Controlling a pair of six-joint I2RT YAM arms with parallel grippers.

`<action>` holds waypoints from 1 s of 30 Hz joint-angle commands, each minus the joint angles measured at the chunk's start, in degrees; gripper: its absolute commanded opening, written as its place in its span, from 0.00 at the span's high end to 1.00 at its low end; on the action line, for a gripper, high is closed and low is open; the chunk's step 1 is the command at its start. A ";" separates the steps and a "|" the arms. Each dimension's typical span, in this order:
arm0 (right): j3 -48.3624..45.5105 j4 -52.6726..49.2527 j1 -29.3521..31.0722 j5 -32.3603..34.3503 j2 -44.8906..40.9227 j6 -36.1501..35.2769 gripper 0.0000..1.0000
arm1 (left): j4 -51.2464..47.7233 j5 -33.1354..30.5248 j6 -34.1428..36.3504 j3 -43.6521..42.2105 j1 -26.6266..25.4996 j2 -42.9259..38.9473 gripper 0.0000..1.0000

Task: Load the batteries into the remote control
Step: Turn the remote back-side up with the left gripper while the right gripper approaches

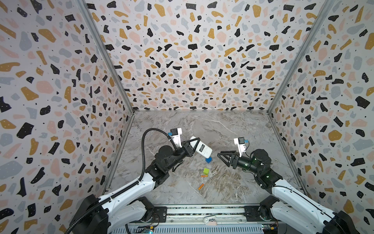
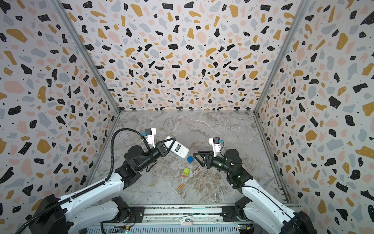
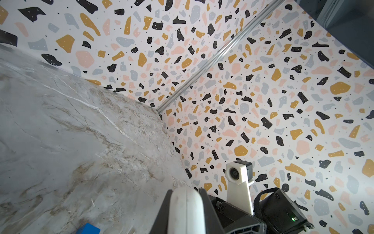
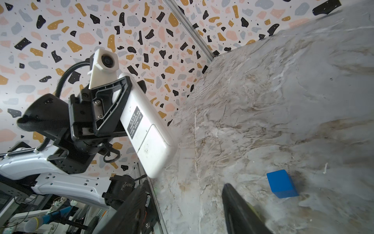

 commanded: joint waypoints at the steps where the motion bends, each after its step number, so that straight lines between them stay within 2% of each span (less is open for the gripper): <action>1: 0.36 9.62 -0.03 -0.94 1.49 4.04 0.38 | 6.98 -0.32 -2.64 -1.16 0.48 0.56 1.00; 6: 1.45 13.00 1.55 -1.14 5.33 4.76 0.39 | 8.34 -0.41 -3.41 -2.32 0.48 0.88 1.00; 14: 1.94 14.58 5.60 2.24 9.60 4.67 0.40 | 10.75 -0.24 -4.42 -3.27 0.48 1.60 1.00; 30: 3.05 19.58 7.80 2.55 15.79 5.92 0.46 | 12.86 1.09 -4.86 -4.46 0.48 3.22 1.00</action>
